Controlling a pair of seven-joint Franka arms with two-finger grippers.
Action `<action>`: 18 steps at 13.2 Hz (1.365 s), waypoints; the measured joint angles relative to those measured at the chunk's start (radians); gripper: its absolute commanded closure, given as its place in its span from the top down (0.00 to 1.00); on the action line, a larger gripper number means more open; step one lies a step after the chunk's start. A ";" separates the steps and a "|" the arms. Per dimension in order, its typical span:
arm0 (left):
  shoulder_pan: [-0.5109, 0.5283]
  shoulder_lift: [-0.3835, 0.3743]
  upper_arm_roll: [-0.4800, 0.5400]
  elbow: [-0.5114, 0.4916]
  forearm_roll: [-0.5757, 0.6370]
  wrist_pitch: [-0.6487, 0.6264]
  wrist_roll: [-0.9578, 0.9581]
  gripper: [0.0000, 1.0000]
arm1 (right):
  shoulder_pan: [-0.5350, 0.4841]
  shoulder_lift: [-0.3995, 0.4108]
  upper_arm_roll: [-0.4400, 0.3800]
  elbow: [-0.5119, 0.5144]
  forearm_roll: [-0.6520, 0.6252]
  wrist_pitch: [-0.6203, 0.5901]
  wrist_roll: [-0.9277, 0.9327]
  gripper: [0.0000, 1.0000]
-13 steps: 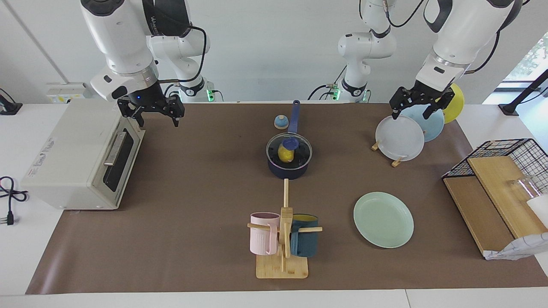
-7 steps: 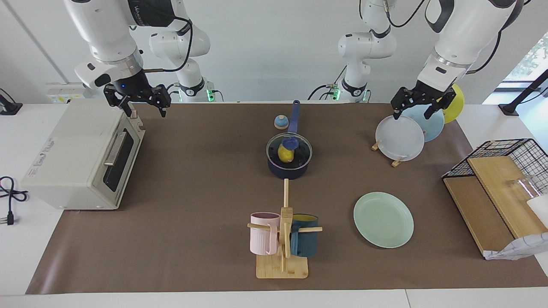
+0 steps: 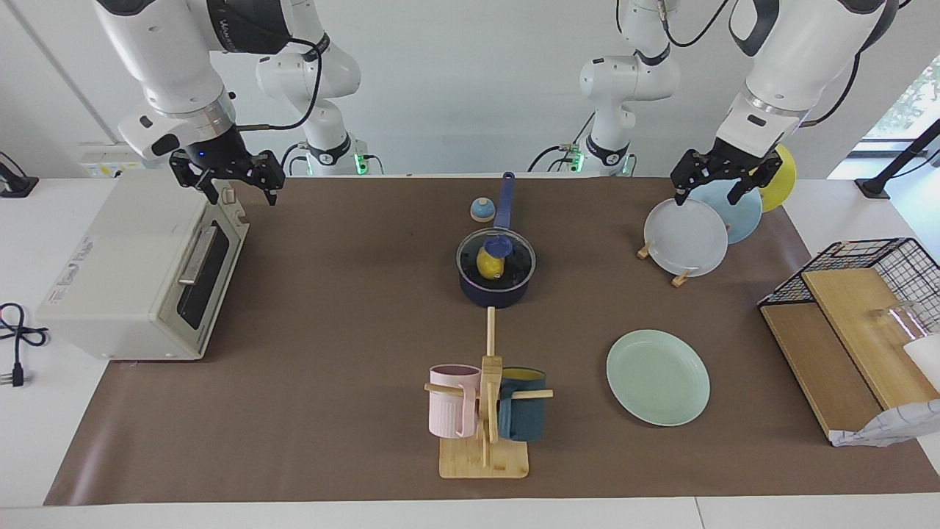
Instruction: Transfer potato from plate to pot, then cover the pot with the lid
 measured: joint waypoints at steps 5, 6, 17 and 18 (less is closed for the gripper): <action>0.000 0.000 0.000 0.000 0.000 0.000 0.000 1.00 | 0.001 0.007 0.001 0.006 0.001 -0.005 0.000 1.00; 0.000 0.000 0.000 0.000 0.000 0.000 0.000 1.00 | 0.001 0.007 0.001 0.006 0.001 -0.005 0.000 1.00; 0.000 0.000 0.000 0.000 0.000 0.000 0.000 1.00 | -0.041 0.007 0.001 0.006 0.035 -0.005 0.000 1.00; 0.000 0.000 0.000 0.000 0.000 0.000 0.000 1.00 | -0.041 0.007 0.001 0.006 0.035 -0.005 0.000 1.00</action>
